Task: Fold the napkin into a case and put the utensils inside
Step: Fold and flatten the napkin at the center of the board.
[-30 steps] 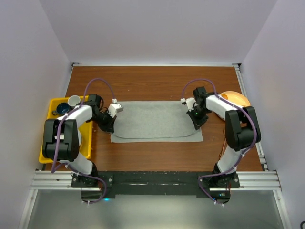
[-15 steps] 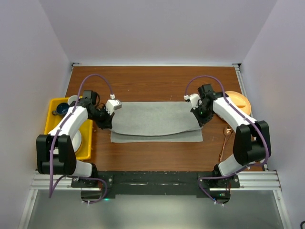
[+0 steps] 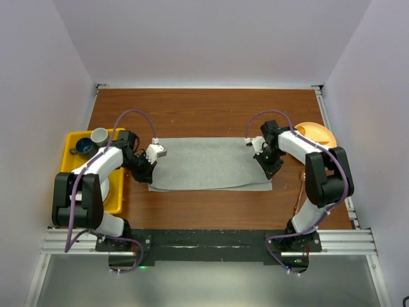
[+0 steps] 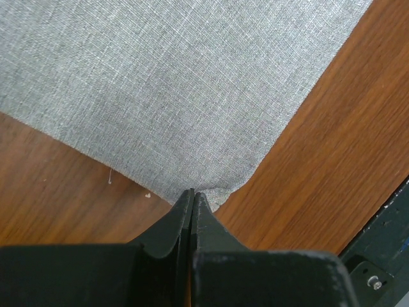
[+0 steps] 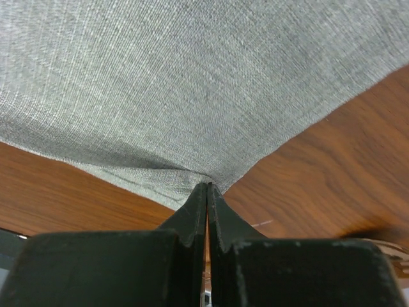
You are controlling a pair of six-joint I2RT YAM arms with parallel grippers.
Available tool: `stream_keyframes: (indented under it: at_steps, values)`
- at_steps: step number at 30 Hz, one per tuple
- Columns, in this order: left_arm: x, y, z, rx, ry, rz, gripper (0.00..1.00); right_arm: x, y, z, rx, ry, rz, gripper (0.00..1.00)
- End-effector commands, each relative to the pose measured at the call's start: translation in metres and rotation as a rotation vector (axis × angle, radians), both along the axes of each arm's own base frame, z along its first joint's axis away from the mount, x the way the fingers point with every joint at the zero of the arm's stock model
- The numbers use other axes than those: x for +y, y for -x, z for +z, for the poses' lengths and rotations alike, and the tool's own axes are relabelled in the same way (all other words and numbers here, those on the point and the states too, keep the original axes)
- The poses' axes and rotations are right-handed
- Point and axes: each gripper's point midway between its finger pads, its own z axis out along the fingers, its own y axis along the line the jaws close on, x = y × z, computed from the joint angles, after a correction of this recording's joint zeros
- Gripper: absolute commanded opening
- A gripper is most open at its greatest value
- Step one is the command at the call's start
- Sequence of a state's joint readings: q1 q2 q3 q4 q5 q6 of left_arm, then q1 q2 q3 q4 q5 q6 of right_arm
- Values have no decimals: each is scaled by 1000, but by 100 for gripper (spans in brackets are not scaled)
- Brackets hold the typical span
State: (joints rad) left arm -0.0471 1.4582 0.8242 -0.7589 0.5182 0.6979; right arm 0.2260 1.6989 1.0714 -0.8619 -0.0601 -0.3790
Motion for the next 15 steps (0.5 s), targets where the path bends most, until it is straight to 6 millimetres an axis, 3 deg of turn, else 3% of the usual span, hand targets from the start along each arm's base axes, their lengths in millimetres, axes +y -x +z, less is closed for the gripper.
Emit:
stream_keyframes:
  at_steps: [1,9,15]
  values:
    - [-4,-6,-9,-14,-6,-5,0,-4,-3,-7,-6,24,-4,0]
    - [-2,-8,-16,-6,-24,-4,0,-7,-3,-8,-3,38,14,0]
    - [0,-9,-10,-19,-30,-8,0,-5,-3,-3,0,27,22,0]
